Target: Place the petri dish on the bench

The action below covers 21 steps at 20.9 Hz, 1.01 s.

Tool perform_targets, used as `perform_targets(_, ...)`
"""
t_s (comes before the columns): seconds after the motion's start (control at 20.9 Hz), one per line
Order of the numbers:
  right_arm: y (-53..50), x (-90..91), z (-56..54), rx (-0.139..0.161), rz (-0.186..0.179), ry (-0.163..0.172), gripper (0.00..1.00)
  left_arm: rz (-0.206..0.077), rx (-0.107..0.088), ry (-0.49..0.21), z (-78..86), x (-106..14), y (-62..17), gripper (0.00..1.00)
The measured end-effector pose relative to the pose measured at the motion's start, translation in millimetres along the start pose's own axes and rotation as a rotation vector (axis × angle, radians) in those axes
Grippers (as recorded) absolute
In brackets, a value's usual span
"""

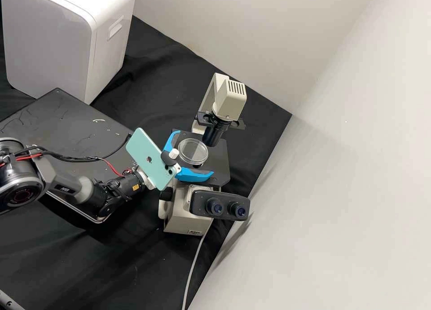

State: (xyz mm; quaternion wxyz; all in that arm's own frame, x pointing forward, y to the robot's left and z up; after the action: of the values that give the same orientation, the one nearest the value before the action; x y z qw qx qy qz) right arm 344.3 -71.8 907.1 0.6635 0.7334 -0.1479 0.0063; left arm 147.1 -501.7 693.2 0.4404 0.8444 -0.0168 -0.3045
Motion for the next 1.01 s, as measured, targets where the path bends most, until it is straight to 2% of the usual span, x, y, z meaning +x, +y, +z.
perform_targets(0.29,-1.1,11.6,5.2,0.008,0.007,-0.012,1.0,0.009,0.001,-0.001,0.1,0.2,0.4,1.0)
perform_targets(0.43,-2.9,16.2,7.0,-0.018,0.008,-0.014,1.0,0.01,0.001,-0.001,0.1,0.2,0.6,1.0)
perform_targets(0.58,-6.2,20.0,5.6,-0.03,0.012,-0.018,1.0,0.01,0.001,-0.001,0.1,0.2,0.6,1.0)
perform_targets(0.77,-13.0,21.9,1.5,-0.071,0.018,-0.025,1.0,0.005,0.003,-0.006,1.1,0.3,-0.5,1.0)
perform_targets(0.96,-18.0,22.2,-2.6,-0.066,0.017,-0.024,1.0,0.002,0.004,-0.01,1.9,0.4,-1.1,1.0)
perform_targets(1.01,-18.5,22.2,-3.3,-0.071,0.017,-0.021,0.0,0.002,0.004,-0.01,1.9,0.4,-1.1,1.0)
